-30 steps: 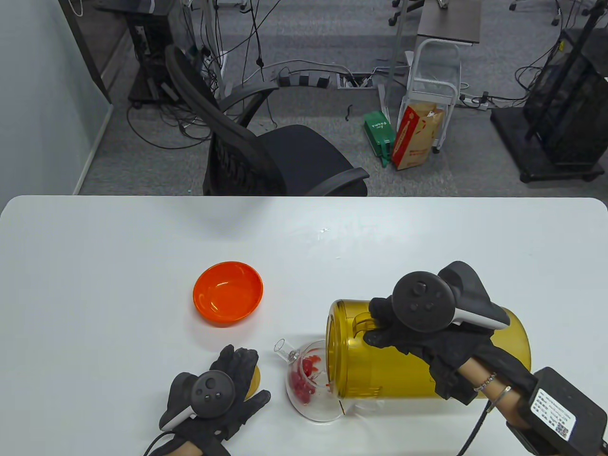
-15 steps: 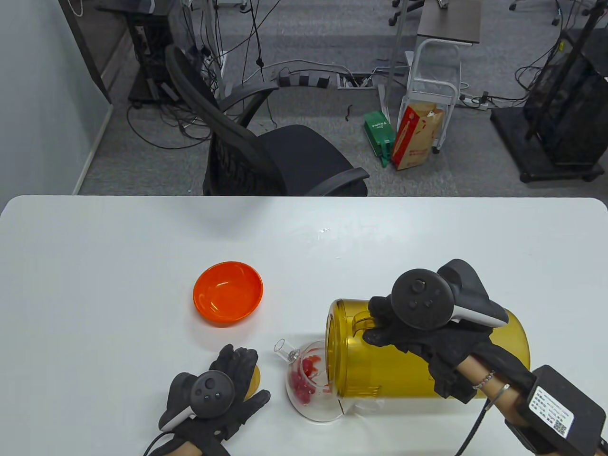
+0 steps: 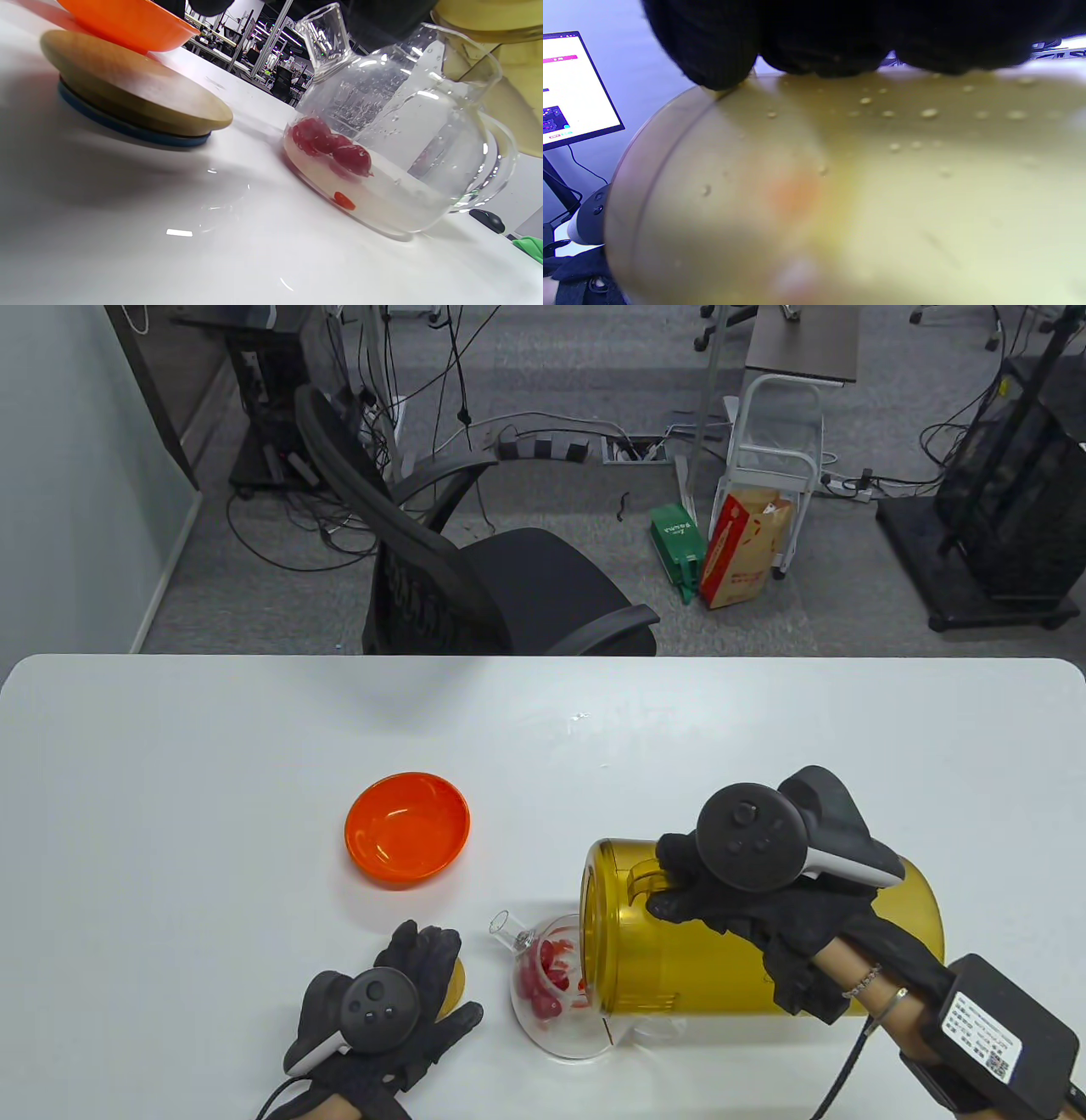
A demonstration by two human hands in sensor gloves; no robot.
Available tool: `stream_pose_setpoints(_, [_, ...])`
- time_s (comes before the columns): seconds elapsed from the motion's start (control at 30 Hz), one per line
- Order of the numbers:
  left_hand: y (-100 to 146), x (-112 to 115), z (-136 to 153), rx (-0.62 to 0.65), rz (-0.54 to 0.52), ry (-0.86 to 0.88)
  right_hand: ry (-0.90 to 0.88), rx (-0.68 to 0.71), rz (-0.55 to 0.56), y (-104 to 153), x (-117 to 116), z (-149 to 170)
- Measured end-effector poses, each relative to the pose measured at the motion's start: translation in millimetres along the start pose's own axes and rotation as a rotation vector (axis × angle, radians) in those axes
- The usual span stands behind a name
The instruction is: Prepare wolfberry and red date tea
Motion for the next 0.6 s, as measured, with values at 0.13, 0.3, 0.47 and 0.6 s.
stream_pose_setpoints(0.13, [0.2, 0.0, -0.4, -0.002, 0.001, 0.000, -0.002, 0.000, -0.002, -0.7, -0.1, 0.0])
stream_pose_setpoints(0.3, [0.1, -0.2, 0.0, -0.004, -0.001, 0.001, -0.002, 0.000, -0.005, -1.3, -0.1, -0.1])
stream_pose_setpoints(0.47, [0.0, -0.5, -0.2, -0.002, -0.002, 0.002, 0.000, -0.002, -0.007, -2.0, 0.2, -0.5])
stream_pose_setpoints(0.6, [-0.1, -0.7, 0.1, -0.002, -0.004, 0.002, 0.001, -0.002, -0.006, -2.2, 0.0, -0.4])
Point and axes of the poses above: the tracker on the back of each hand, its own z axis roughly to the little-finger side, its own y axis roughly from the fingertips to the wrist, x = y × z, the point moved 3 cm from there along -y, roughly from the wrist to the fingertips, and after that the axes turned 2 degrees about -x, right-handed, at the moved point
